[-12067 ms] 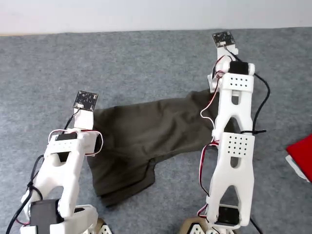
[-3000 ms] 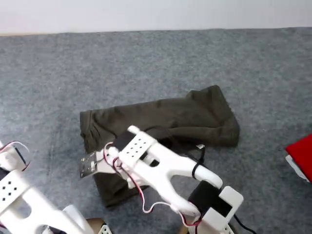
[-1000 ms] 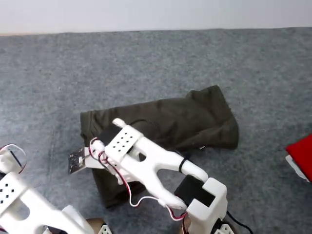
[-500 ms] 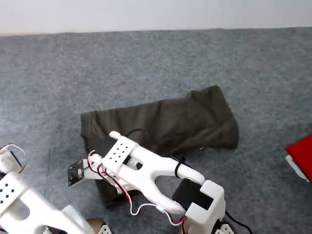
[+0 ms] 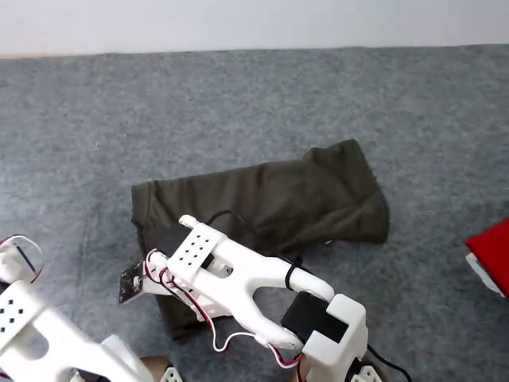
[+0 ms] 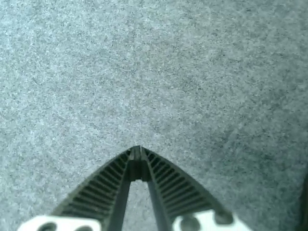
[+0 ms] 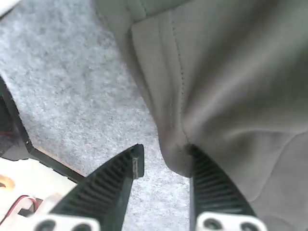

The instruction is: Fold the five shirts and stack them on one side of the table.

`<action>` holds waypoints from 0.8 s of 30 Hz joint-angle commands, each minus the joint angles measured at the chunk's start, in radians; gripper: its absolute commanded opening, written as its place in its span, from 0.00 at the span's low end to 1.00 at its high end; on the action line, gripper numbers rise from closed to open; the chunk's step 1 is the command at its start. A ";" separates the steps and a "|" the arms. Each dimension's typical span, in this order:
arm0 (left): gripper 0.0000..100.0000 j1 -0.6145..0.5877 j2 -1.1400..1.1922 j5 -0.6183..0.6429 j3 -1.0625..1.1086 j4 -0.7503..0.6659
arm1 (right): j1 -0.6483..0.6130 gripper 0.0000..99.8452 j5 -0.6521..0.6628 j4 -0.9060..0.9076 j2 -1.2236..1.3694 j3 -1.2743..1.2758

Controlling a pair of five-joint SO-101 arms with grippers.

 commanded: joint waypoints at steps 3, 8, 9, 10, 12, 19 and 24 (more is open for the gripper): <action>0.00 -0.003 -0.021 -0.003 -0.007 -0.020 | 0.018 0.16 -0.014 -0.104 -0.104 0.058; 0.00 -0.003 -0.021 -0.003 -0.007 -0.020 | 0.068 0.16 -0.017 -0.214 -0.239 0.218; 0.00 -0.003 -0.021 -0.003 -0.007 -0.020 | 0.079 0.16 -0.015 -0.237 -0.266 0.250; 0.00 -0.003 -0.021 -0.003 -0.005 -0.020 | 0.088 0.16 -0.014 -0.260 -0.289 0.279; 0.00 -0.003 -0.021 -0.003 -0.002 -0.020 | 0.091 0.16 -0.012 -0.305 -0.326 0.327; 0.00 -0.003 -0.021 -0.002 -0.002 -0.015 | 0.033 0.16 -0.029 -0.326 -0.384 0.384; 0.00 -0.005 -0.021 -0.002 -0.002 -0.014 | -0.007 0.20 -0.048 -0.315 -0.447 0.391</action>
